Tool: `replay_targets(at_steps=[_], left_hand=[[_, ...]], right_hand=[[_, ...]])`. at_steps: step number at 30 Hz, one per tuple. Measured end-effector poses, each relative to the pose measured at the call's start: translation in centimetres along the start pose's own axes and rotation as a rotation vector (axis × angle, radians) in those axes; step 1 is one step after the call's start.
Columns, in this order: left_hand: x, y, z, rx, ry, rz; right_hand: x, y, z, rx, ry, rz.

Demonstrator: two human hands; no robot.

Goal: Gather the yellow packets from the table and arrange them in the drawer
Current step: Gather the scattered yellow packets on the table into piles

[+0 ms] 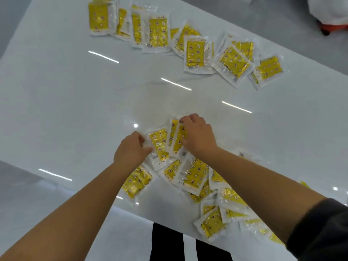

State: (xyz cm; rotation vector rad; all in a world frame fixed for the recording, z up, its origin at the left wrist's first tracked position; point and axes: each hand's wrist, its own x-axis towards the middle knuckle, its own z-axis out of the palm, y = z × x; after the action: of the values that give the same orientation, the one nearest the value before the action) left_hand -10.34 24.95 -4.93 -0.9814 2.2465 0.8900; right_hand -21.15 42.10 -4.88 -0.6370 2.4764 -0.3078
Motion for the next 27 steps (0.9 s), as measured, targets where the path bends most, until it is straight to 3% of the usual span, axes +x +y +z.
replay_targets(at_steps=[6,11,17,20,23,27], left_hand=[[0.9,2.2,0.8,-0.014,0.12,0.076],[1.4,4.3,1.2,-0.031,0.028,0.089],[2.6,7.0,2.2,-0.089,-0.019,0.065],[3.1,8.2,2.8,-0.088,-0.068,0.071],[3.3,8.9,3.1,-0.148,-0.081,0.096],[2.8,9.9,1.7,-0.643,-0.079,-0.002]], right_hand=[[1.1,0.6,-1.0,-0.074,-0.046,0.063],[1.8,2.0,-1.8,-0.175,-0.059,0.044],[1.7,4.1,-4.7,0.484,-0.125,0.102],[1.0,5.9,-5.6,0.606,-0.131,0.113],[0.7,7.2,-5.9,0.722,-0.003,0.142],[0.3,7.6,-6.9,1.072,0.015,0.264]])
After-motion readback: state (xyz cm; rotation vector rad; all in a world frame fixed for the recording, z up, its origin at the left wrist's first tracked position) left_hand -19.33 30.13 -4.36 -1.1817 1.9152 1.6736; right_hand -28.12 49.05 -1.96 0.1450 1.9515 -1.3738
